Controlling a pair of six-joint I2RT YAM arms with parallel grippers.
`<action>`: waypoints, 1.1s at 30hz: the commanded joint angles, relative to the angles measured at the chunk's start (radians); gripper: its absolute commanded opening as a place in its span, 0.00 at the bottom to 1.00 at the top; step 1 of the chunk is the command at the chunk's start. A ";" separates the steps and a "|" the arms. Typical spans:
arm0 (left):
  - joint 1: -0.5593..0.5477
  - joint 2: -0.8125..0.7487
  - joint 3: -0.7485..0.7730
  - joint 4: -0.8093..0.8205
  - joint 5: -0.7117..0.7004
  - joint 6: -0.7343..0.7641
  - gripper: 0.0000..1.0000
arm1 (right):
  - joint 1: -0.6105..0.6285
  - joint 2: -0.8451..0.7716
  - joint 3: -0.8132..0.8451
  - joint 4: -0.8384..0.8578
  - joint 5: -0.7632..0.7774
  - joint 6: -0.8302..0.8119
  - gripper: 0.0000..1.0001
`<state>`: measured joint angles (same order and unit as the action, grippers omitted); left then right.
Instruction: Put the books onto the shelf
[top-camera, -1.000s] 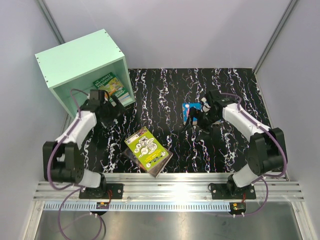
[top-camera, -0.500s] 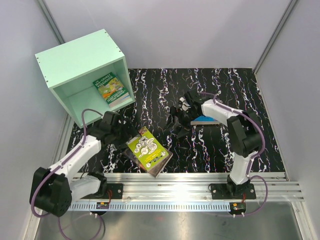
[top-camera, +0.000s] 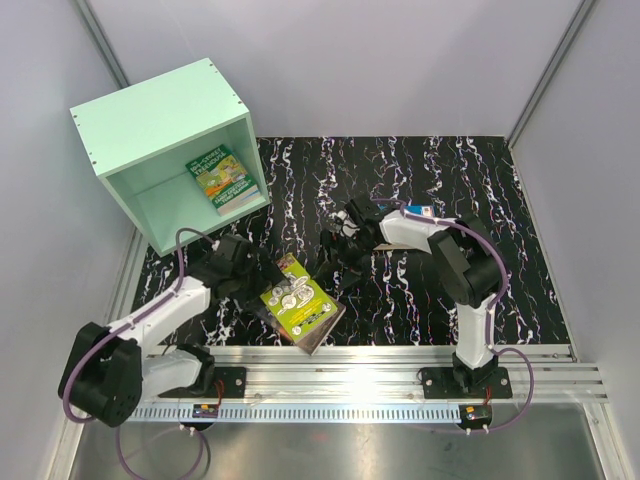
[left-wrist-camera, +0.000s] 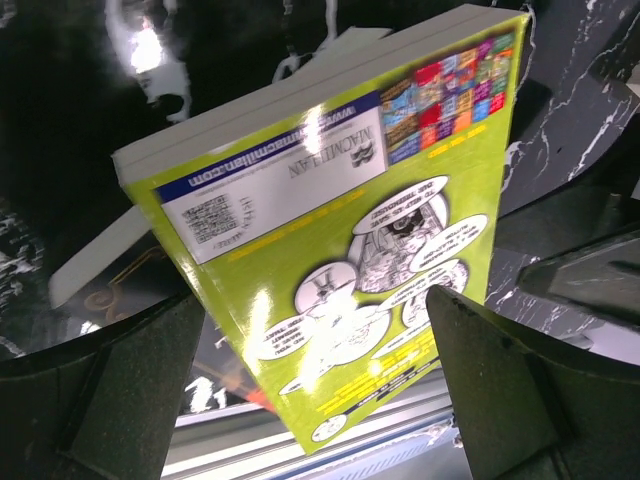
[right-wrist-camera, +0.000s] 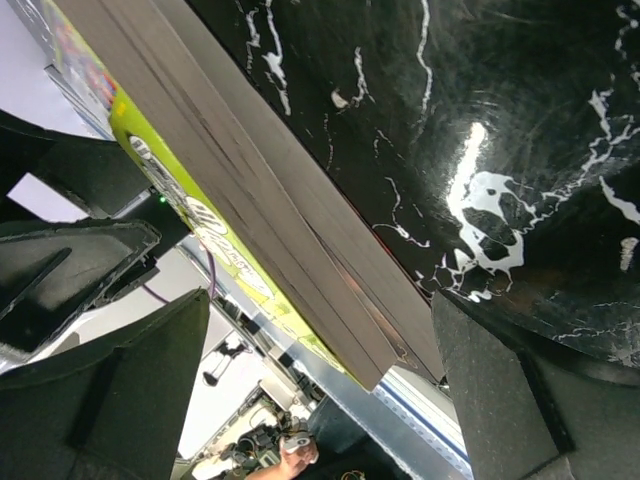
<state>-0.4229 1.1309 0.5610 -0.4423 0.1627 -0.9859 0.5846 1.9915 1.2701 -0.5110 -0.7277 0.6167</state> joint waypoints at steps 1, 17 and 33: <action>-0.033 0.073 0.025 0.076 -0.023 -0.014 0.99 | 0.006 0.006 -0.012 0.049 -0.021 0.018 1.00; -0.079 0.294 0.142 0.154 0.041 0.010 0.99 | 0.029 0.049 -0.017 0.074 -0.010 0.025 0.96; -0.088 0.244 0.293 -0.001 -0.002 0.092 0.99 | 0.027 -0.152 0.070 -0.142 0.129 -0.066 0.06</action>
<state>-0.5068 1.4086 0.7860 -0.3969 0.1951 -0.9344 0.6071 1.9232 1.2629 -0.5545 -0.6678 0.5987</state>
